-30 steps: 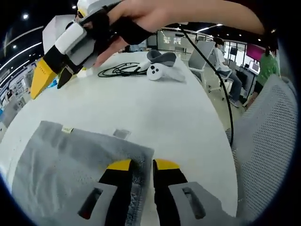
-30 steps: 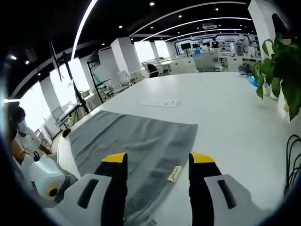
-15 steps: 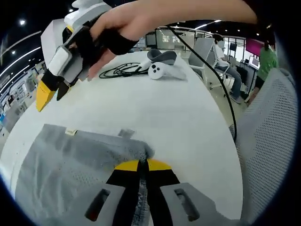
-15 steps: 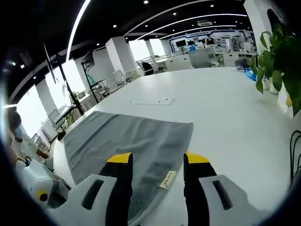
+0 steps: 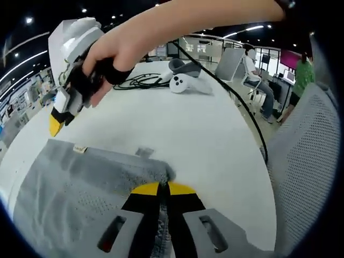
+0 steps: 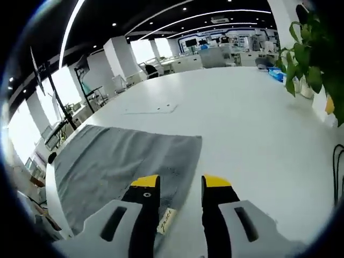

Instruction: Fold the towel on the table until its edges align and the towel forms a compact rectangular stack.

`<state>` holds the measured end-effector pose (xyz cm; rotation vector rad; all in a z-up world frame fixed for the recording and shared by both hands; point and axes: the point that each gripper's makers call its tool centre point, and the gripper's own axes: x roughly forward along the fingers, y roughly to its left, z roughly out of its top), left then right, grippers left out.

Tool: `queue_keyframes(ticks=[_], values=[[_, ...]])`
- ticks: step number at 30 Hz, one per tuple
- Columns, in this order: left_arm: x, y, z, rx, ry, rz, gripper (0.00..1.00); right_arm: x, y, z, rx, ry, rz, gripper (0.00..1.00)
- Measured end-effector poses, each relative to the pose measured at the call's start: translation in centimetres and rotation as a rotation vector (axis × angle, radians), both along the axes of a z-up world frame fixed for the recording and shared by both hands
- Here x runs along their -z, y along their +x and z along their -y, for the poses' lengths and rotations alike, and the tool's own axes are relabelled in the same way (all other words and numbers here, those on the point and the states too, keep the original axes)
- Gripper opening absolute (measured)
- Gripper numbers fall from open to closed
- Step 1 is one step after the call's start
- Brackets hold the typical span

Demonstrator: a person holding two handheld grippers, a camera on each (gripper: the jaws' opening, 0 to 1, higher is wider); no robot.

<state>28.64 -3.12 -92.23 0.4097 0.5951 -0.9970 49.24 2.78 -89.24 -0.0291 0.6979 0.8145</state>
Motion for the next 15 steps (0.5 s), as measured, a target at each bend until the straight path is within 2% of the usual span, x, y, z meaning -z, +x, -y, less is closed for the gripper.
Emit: queue_keyframes(ticks=[2,4,7,10,12,13,15], values=[[0.1,0.0,0.0,-0.002,-0.006,-0.002,0.04,0.7,0.6,-0.4,0.005,-0.022,0.013,0.26],[0.2,0.1,-0.1,-0.008,-0.010,-0.006,0.04,1.2,1.0,-0.8,-0.046,-0.078,0.066,0.24],[0.3,0.1,-0.2,-0.025,-0.021,-0.011,0.04,1.8,1.3,-1.5,-0.026,-0.075,0.027,0.24],[0.3,0.1,-0.2,-0.041,-0.035,-0.010,0.04,2.1,1.9,-1.6,0.001,-0.080,0.034,0.23],[0.4,0.1,-0.3,-0.053,-0.052,-0.010,0.04,2.8,2.2,-1.3,0.039,-0.097,0.017,0.19],[0.4,0.1,-0.3,-0.056,-0.058,-0.012,0.04,2.6,2.4,-1.5,0.028,-0.088,0.044,0.17],[0.4,0.1,-0.3,-0.055,-0.065,-0.011,0.04,2.7,2.2,-1.8,0.018,-0.093,0.051,0.15]])
